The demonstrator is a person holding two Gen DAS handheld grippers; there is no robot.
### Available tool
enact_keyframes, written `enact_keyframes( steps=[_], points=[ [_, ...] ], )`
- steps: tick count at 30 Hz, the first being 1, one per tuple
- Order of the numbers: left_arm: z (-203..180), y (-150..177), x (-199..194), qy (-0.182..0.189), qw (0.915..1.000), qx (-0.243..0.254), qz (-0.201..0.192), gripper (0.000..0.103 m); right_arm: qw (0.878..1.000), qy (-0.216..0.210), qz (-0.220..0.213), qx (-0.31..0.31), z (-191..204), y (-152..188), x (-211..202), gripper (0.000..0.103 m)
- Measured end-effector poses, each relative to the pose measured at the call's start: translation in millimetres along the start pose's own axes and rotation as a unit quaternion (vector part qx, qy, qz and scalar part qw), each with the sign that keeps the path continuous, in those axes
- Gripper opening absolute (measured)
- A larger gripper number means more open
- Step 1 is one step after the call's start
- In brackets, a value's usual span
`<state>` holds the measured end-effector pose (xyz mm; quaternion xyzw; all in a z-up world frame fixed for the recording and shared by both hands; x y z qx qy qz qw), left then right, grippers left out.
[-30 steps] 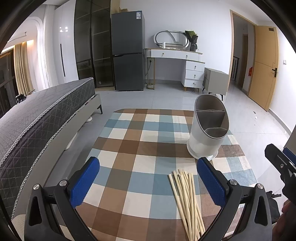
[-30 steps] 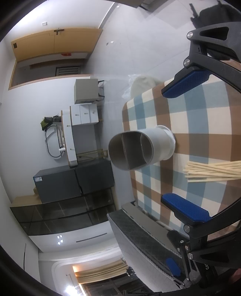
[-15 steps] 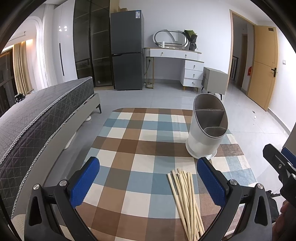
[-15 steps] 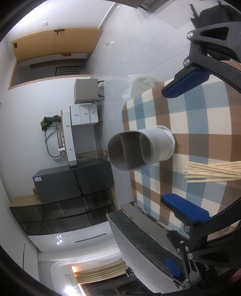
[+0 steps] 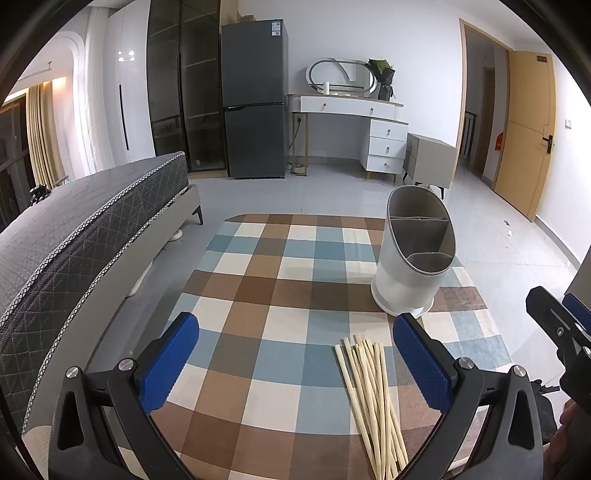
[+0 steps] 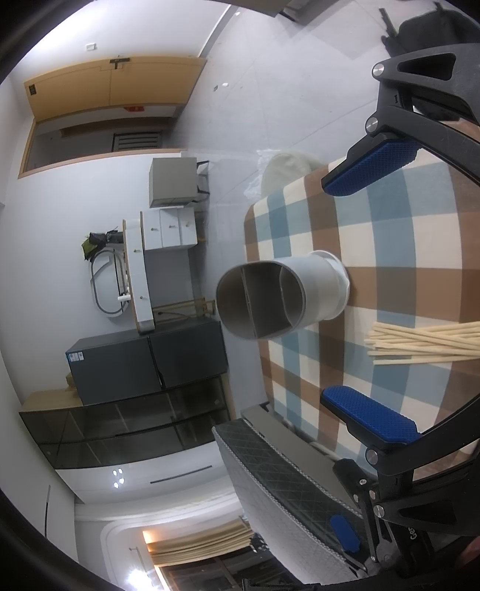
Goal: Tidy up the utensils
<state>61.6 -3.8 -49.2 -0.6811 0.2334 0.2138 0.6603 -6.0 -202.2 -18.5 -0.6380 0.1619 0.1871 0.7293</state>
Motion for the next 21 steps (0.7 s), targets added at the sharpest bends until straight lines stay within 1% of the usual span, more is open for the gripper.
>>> enact_keyframes(
  steps=[14, 18, 21],
  points=[
    [-0.3, 0.0, 0.7, 0.003, 1.0000, -0.001, 0.002, 0.102, 1.000, 0.000, 0.000, 0.000, 0.1, 0.3, 0.1, 0.103],
    [-1.2, 1.3, 3.8, 0.005, 0.9999, -0.002, 0.010, 0.102, 1.000, -0.002, 0.003, -0.006, 2.3, 1.2, 0.8, 0.103],
    [-2.2, 4.3, 9.3, 0.012, 0.9996, -0.004, 0.024, 0.102, 1.000, -0.005, 0.005, -0.012, 5.9, 1.3, 2.6, 0.103]
  ],
)
Point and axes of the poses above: each gripper's, at about its wrist camera, not at the fingertips, and x roughly the way its jaws point, z to its left, y to its underside, the point moved 8 cm from there along x, roughly the way its jaws point, and after that the axes turned 2 degrees about -x, right-handed, at the moved point
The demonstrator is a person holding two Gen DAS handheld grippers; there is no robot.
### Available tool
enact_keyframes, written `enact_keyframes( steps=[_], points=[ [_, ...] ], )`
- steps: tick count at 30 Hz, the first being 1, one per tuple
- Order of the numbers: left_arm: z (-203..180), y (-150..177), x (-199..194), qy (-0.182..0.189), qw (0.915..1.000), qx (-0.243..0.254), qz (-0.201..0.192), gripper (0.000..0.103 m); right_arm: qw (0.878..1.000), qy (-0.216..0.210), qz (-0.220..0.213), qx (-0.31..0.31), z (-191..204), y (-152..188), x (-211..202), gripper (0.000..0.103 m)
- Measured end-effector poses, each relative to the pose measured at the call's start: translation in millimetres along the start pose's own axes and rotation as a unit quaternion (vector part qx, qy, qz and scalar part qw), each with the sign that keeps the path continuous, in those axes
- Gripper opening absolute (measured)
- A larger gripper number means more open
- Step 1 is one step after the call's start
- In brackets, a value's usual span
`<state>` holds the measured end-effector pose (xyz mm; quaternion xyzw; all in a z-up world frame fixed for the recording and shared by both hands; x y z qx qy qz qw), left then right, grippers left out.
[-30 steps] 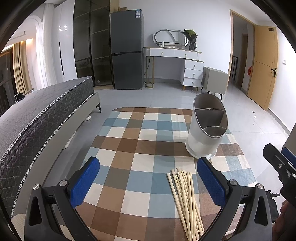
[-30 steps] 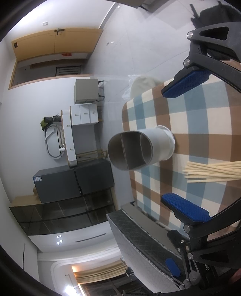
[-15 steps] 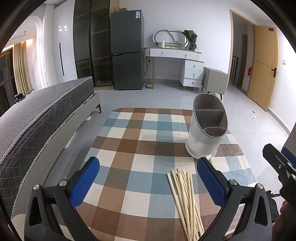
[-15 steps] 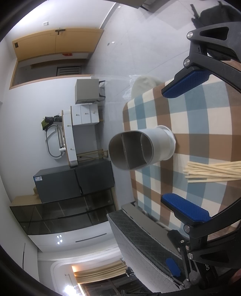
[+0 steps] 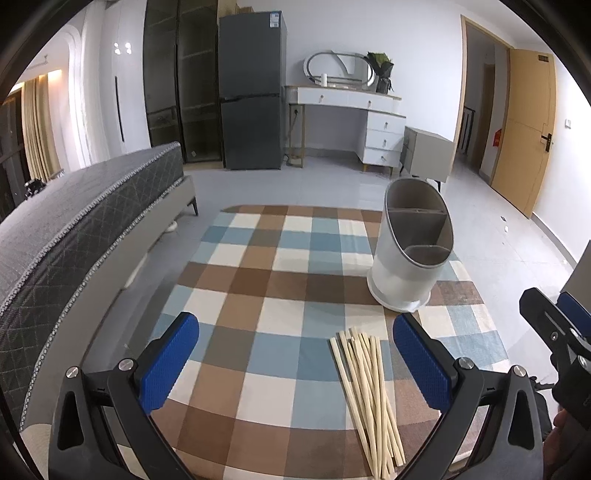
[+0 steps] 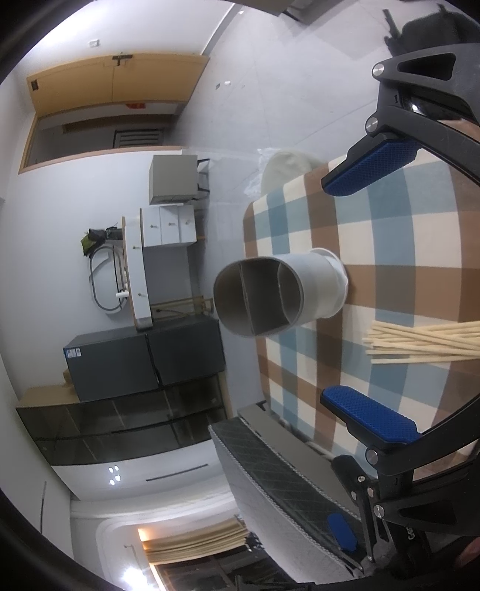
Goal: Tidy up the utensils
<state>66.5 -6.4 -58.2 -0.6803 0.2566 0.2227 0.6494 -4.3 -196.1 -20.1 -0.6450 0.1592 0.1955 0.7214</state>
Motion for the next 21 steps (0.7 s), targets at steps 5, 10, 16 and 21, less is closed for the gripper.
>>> enact_keyframes(
  steps=[5, 10, 16, 21],
  points=[
    [4, 9, 18, -0.009, 0.9993, -0.005, 0.036, 0.102, 1.000, -0.004, 0.009, -0.001, 2, 1, 7, 0.103],
    [14, 33, 64, -0.004, 0.9904, -0.025, 0.136, 0.102, 1.000, -0.007, 0.023, -0.009, 0, 4, 22, 0.103],
    [8, 60, 108, 0.002, 0.9730, -0.038, 0.228, 0.102, 0.998, -0.006, 0.068, 0.006, -10, 16, 53, 0.103],
    [-6, 68, 127, -0.003, 0.9658, -0.020, 0.259, 0.102, 0.996, -0.014, 0.089, 0.014, -12, 21, 70, 0.103]
  ],
)
Point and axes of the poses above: each gripper's, at about its wrist camera, not at the fingertips, and x roughly the way its jaws point, z to its left, y to its underside, the point moved 8 cm from there along x, roughly the way its jaws point, and after that the axes turned 2 degrees about -x, right-handed, at the moved point
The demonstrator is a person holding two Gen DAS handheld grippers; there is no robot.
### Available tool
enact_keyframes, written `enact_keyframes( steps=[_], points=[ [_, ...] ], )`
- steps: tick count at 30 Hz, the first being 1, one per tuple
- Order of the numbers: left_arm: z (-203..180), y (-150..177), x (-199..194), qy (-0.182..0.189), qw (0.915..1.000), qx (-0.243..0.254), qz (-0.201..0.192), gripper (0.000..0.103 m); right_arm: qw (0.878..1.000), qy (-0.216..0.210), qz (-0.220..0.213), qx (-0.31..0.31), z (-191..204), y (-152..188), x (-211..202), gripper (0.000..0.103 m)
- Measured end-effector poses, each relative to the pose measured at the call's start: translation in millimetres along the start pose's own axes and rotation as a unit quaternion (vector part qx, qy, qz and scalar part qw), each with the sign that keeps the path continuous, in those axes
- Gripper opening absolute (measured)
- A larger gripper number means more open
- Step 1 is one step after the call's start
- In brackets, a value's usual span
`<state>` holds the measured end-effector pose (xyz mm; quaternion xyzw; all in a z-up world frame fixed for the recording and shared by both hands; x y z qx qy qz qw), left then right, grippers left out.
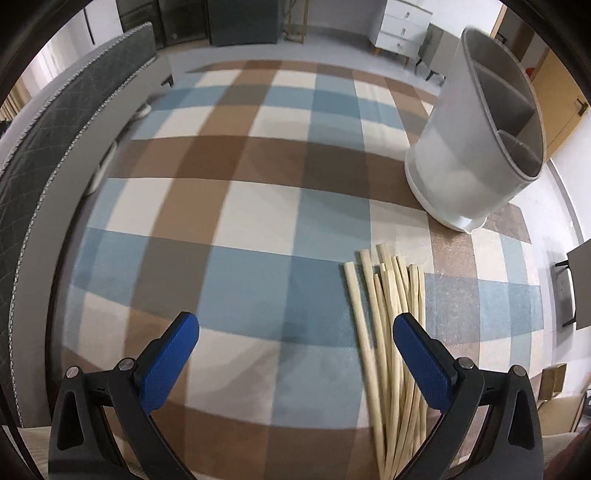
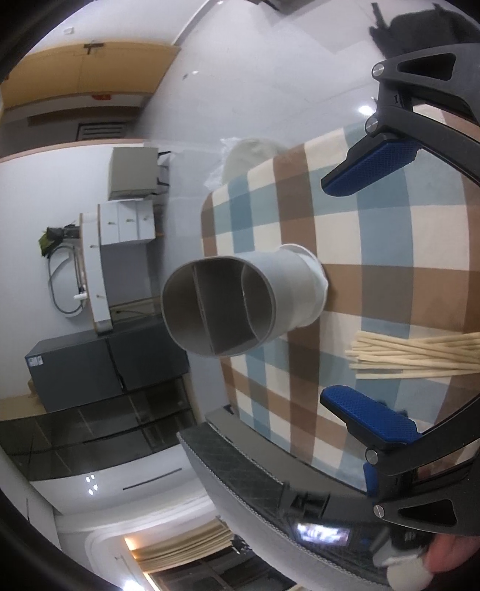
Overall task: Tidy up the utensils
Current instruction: 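Grasp one wooden chopstick with the left gripper while the right gripper grasps another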
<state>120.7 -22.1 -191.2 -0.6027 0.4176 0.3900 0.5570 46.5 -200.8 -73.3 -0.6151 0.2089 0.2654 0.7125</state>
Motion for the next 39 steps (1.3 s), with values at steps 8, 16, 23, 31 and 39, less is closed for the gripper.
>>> enact_keyframes(
  steps=[8, 16, 23, 31, 39],
  points=[
    [7, -5, 31, -0.043, 0.9985, -0.001, 0.032, 0.089, 0.998, -0.014, 0.033, 0.043, -11, 6, 13, 0.102],
    [-4, -4, 26, -0.021, 0.9989, 0.011, 0.040, 0.069, 0.995, -0.025, 0.060, 0.069, -13, 11, 21, 0.102],
    [3, -2, 9, -0.017, 0.9988, 0.008, 0.045, 0.007, 0.995, -0.036, 0.061, 0.070, -13, 11, 21, 0.101],
    [20, 5, -11, 0.057, 0.9957, -0.045, 0.058, 0.002, 0.987, -0.063, 0.120, 0.092, -17, 34, 37, 0.084],
    [58, -1, -52, 0.127, 0.9891, -0.072, -0.013, 0.002, 0.976, -0.085, 0.180, 0.085, 8, 54, 53, 0.053]
  ],
)
Point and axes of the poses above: each gripper's, at about its wrist camera, not at the fingertips, and x roughly the way its jaws point, z to its left, y to its underside, the point moved 8 cm from there along x, roughly the way its jaws point, and after that the axes turned 2 degrees about -x, right-handed, at the moved point
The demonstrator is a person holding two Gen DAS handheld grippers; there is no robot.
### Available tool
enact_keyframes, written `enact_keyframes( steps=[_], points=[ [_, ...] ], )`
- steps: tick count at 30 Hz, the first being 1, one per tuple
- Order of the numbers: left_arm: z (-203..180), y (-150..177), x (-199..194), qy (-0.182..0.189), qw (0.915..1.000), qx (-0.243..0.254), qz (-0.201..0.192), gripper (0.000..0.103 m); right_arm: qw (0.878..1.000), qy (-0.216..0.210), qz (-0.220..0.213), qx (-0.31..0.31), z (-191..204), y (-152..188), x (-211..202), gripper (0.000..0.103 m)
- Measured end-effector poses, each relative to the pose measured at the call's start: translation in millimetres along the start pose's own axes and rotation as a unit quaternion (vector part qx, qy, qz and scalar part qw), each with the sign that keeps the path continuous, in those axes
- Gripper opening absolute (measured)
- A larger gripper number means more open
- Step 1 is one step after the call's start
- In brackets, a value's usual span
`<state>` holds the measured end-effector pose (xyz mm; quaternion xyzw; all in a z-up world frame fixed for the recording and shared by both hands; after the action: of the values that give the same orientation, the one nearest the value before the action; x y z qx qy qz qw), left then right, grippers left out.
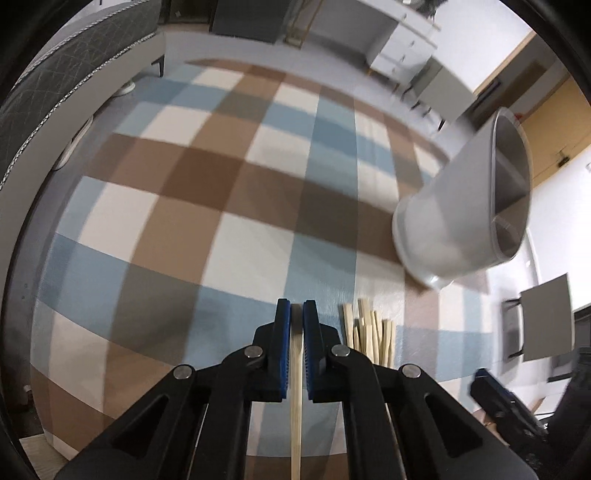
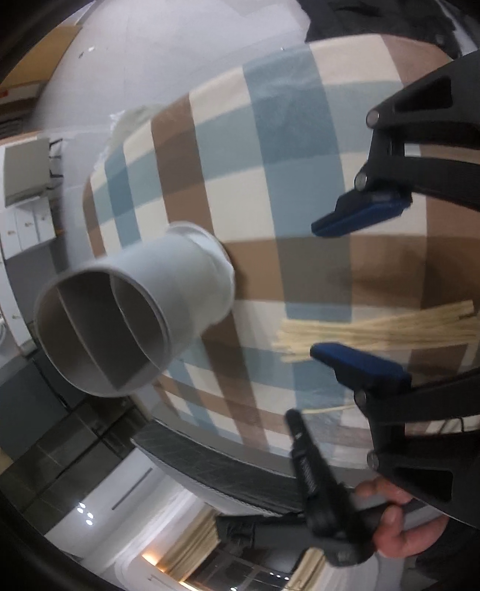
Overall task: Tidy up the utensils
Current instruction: 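Grasp one wooden chopstick with the left gripper while the right gripper grasps another, then lift both chopsticks to the holder and open the left gripper to drop its chopstick in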
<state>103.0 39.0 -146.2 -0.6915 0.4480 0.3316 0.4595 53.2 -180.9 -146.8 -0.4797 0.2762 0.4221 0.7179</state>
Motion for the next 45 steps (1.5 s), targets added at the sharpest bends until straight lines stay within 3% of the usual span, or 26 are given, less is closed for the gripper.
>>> enact_keyframes(
  steps=[2, 5, 11, 18, 21, 23, 27, 29, 34, 39, 45],
  points=[
    [6, 3, -12, 0.017, 0.9998, -0.008, -0.008, 0.002, 1.000, 0.012, 0.012, -0.022, 10, 0, 5, 0.041],
    [15, -2, -24, 0.032, 0.9993, -0.017, -0.014, 0.002, 0.998, 0.017, 0.034, -0.049, 29, -2, 19, 0.033],
    [15, -24, -12, 0.050, 0.9980, -0.033, -0.021, 0.002, 0.990, 0.018, 0.094, -0.107, 64, -6, 59, 0.031],
    [28, -27, -17, 0.063, 0.9965, -0.051, -0.020, 0.002, 0.978, 0.056, 0.149, -0.137, 72, -6, 99, 0.031],
    [33, -28, -18, 0.066, 0.9961, -0.056, -0.017, 0.002, 0.973, 0.079, 0.161, -0.145, 70, -3, 109, 0.021],
    [36, -29, -18, 0.066, 0.9958, -0.061, -0.017, 0.002, 0.972, 0.104, 0.147, -0.150, 68, -5, 110, 0.020],
    [38, -29, -18, 0.069, 0.9953, -0.066, -0.016, 0.002, 0.974, 0.111, 0.130, -0.150, 69, -4, 109, 0.013],
    [37, -29, -18, 0.068, 0.9957, -0.060, -0.018, 0.002, 0.977, 0.107, 0.113, -0.146, 70, -5, 106, 0.006],
    [32, -29, -20, 0.068, 0.9960, -0.055, -0.020, 0.002, 0.985, 0.088, 0.074, -0.126, 64, -11, 85, 0.006],
    [18, -22, -30, 0.065, 0.9972, -0.022, -0.031, 0.002, 0.995, 0.036, -0.006, -0.094, 69, -19, 39, 0.006],
    [-8, -9, -52, 0.054, 0.9952, 0.050, -0.065, 0.002, 0.985, 0.001, -0.116, -0.129, 89, -14, -28, 0.006]
  ],
)
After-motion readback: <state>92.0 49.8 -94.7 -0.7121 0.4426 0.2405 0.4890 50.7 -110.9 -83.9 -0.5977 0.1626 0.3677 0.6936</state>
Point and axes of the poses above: each gripper's, at about its wrist camera, not at the fingertips, and x roughly the way its jaws point, z to its left, y to its underside, the point moved 8 cm from there along x, roughly the way its jaws point, and after that the axes turned 2 degrees about -x, right-handed, at the moved point
